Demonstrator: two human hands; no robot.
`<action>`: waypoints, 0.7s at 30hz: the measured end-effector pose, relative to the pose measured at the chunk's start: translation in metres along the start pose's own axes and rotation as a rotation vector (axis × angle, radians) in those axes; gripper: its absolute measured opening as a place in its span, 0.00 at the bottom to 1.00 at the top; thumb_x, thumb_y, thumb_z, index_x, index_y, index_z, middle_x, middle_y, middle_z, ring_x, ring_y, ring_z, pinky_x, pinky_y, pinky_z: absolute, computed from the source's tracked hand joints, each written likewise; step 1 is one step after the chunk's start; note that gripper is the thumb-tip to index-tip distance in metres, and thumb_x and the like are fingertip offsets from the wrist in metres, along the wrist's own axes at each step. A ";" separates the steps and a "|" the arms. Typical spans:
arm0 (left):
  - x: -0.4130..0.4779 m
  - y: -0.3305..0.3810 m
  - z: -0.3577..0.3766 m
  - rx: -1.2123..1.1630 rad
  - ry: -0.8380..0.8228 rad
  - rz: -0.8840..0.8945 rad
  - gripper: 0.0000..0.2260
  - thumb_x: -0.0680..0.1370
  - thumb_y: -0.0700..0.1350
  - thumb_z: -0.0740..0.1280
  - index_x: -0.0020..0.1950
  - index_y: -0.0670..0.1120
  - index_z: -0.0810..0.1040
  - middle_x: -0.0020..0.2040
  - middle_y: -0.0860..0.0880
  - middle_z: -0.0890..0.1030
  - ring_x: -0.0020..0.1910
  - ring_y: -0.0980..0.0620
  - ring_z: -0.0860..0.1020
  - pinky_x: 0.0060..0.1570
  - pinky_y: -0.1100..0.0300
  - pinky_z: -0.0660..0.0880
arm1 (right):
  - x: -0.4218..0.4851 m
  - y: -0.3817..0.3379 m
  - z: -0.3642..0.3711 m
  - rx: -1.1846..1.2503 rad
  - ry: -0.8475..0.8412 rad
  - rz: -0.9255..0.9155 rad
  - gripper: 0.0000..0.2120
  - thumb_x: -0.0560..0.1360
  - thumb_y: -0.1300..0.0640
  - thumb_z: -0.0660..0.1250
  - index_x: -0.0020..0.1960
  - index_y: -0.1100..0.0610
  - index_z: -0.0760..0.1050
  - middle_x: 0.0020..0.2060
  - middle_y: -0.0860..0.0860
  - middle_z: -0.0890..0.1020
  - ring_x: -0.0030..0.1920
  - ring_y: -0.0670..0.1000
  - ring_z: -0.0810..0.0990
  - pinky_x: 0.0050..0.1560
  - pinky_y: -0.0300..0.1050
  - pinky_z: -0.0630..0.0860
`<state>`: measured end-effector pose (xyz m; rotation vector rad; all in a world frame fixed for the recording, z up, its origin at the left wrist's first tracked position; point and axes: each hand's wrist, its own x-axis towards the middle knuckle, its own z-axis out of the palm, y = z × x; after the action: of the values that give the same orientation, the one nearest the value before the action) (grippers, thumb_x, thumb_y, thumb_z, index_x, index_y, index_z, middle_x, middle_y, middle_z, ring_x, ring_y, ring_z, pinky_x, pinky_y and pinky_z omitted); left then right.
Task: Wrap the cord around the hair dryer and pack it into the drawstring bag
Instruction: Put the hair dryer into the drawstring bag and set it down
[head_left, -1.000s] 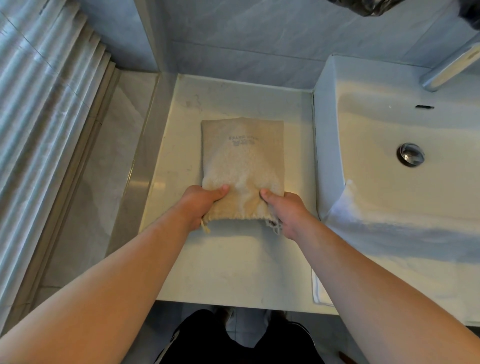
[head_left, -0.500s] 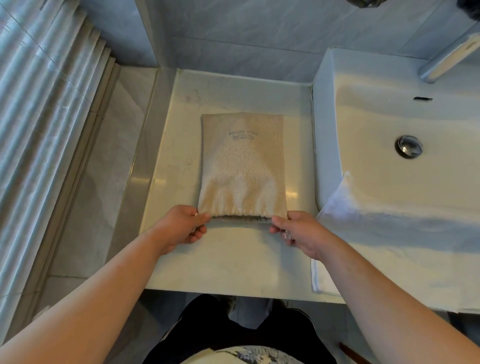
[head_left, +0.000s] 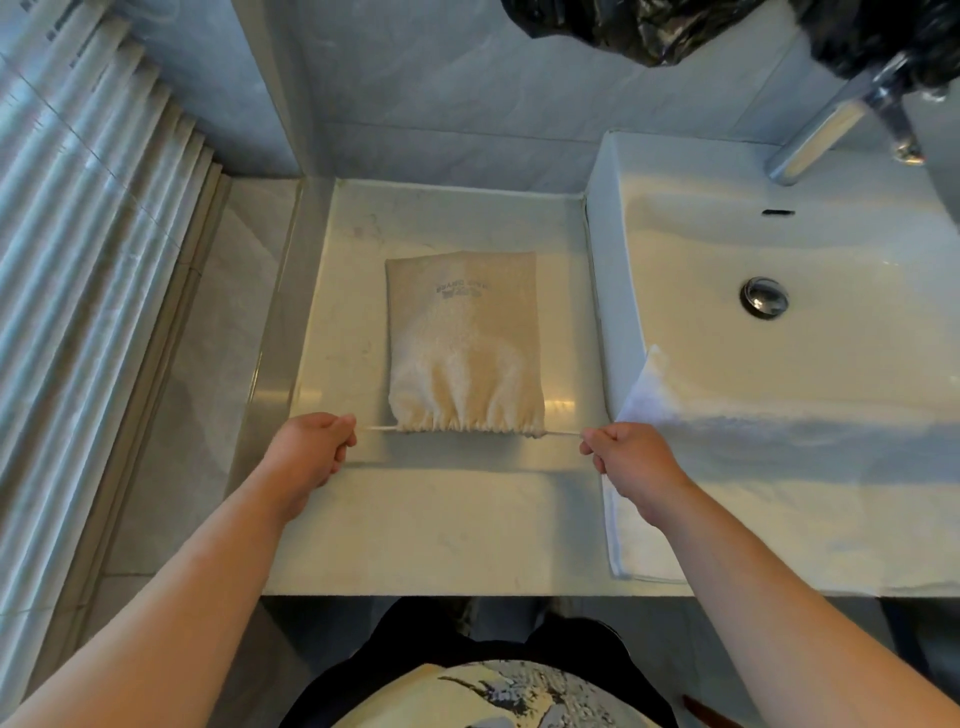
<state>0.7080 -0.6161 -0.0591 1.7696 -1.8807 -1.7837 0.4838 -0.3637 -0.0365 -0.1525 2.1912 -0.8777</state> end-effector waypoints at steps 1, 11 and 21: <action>0.001 -0.001 -0.001 -0.019 0.029 -0.010 0.14 0.81 0.45 0.62 0.37 0.42 0.74 0.29 0.47 0.69 0.26 0.51 0.64 0.27 0.61 0.60 | -0.002 0.002 0.000 -0.003 0.013 0.002 0.13 0.78 0.55 0.64 0.39 0.60 0.79 0.29 0.52 0.74 0.28 0.50 0.69 0.30 0.41 0.63; 0.003 -0.023 -0.002 0.039 0.388 -0.076 0.14 0.79 0.45 0.62 0.36 0.41 0.78 0.34 0.43 0.77 0.39 0.42 0.75 0.39 0.55 0.69 | -0.004 0.043 -0.017 -0.101 0.168 0.075 0.12 0.78 0.55 0.62 0.40 0.56 0.81 0.38 0.54 0.81 0.42 0.56 0.78 0.44 0.48 0.73; -0.001 0.009 0.016 0.735 0.354 0.418 0.18 0.77 0.49 0.66 0.63 0.42 0.78 0.59 0.37 0.78 0.59 0.35 0.74 0.58 0.47 0.70 | -0.007 0.021 0.007 -0.644 0.184 -0.188 0.15 0.77 0.49 0.62 0.55 0.56 0.81 0.52 0.56 0.83 0.56 0.60 0.79 0.53 0.49 0.76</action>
<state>0.6925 -0.6068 -0.0579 1.4985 -2.6471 -0.6235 0.4973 -0.3490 -0.0488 -0.6158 2.5974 -0.2542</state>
